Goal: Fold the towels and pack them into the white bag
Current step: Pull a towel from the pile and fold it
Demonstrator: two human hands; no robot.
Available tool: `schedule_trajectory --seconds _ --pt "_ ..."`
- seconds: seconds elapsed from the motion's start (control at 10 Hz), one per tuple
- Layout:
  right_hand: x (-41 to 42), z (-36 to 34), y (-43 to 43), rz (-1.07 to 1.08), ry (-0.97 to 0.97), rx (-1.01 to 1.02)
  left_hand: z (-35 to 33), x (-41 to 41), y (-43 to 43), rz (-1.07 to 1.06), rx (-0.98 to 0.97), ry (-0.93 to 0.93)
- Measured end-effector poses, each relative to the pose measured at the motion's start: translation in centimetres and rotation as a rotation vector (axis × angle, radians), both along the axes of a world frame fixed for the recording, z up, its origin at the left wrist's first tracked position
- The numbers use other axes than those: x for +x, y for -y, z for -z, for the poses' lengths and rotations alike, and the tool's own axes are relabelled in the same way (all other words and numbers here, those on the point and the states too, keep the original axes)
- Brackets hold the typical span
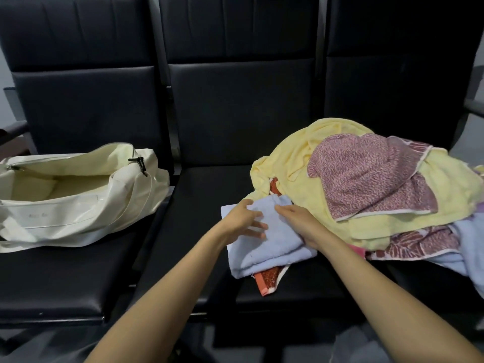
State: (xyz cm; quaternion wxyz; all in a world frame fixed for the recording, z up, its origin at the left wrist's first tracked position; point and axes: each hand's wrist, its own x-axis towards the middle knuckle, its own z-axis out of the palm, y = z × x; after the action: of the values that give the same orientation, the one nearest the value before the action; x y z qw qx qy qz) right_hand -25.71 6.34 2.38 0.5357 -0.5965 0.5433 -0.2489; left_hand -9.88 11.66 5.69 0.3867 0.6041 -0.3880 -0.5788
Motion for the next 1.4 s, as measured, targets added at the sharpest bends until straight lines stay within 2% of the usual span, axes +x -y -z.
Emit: schedule_trajectory --seconds 0.1,0.2,0.3,0.4,0.5,0.7,0.8,0.9,1.1,1.2,1.3,1.4 --pt "-0.3 0.1 -0.3 -0.063 -0.115 -0.115 0.4 1.2 -0.7 -0.082 -0.018 0.127" --pt "-0.4 -0.5 -0.4 -0.139 -0.198 -0.264 1.4 2.5 -1.1 -0.167 -0.061 0.343" --pt "-1.2 -1.7 -0.3 -0.103 -0.214 -0.37 2.2 3.7 -1.5 -0.209 -0.041 0.525" --pt "-2.4 -2.0 -0.3 -0.068 -0.344 -0.397 2.6 4.0 -1.9 -0.168 0.06 0.549" --pt "-3.4 -1.2 -0.6 -0.123 -0.534 -0.342 3.0 3.5 -2.0 -0.115 0.12 0.444" --pt "-2.9 -0.5 -1.0 -0.196 -0.694 -0.379 2.9 2.9 -1.8 -0.18 0.13 0.302" --pt "-2.6 -0.3 -1.1 -0.209 -0.734 -0.386 1.9 2.2 -1.8 -0.194 0.148 0.169" --pt "-2.5 -0.1 -0.9 -0.202 -0.738 -0.364 0.6 1.1 -1.7 -0.125 0.041 0.131" --pt "-2.1 -0.2 -0.8 -0.23 -0.783 -0.561 -5.6 -2.0 -0.6 0.041 -0.2 0.355" --pt "-0.8 0.2 1.2 -0.562 -0.497 -0.651 -8.3 -2.2 0.0 0.088 -0.227 0.38" --pt "-2.1 -1.1 -0.9 0.125 0.483 -0.021 -10.1 -1.3 0.2 0.091 -0.216 0.289" --pt "-0.3 -3.0 -2.1 0.032 0.598 0.348 -10.7 0.6 -0.1 0.083 -0.201 0.168"
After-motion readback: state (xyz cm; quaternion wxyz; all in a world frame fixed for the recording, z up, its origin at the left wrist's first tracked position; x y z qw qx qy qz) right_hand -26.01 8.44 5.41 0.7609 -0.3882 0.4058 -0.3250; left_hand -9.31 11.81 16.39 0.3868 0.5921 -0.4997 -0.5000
